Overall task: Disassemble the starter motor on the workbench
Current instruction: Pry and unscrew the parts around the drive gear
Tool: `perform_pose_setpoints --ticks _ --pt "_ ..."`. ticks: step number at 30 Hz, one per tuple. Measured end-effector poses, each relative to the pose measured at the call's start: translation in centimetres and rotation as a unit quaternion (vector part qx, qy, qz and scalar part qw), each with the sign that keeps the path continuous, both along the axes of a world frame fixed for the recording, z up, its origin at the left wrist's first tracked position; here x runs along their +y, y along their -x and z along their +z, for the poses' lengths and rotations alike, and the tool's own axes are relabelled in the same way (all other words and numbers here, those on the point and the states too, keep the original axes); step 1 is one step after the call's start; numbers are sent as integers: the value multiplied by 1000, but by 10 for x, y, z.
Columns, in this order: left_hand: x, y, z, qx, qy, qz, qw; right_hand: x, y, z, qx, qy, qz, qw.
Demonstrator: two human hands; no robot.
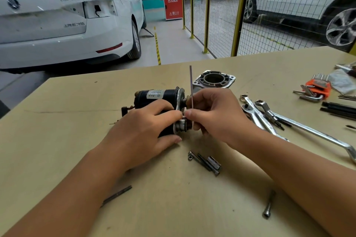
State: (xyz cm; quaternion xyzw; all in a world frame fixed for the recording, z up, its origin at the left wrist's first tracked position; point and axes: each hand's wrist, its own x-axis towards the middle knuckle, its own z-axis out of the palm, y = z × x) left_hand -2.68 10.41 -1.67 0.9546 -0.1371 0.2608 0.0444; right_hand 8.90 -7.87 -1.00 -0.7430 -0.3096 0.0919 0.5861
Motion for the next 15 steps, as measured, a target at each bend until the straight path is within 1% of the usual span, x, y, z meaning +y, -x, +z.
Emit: perform_pose_setpoints --ticks 5,15 --pt "4 -2 -3 -12 -2 -11 1000 5 1 3 -24 14 -3 1000" --pt "10 -2 -2 -5 23 -17 1000 5 -15 5 -16 28 121 992"
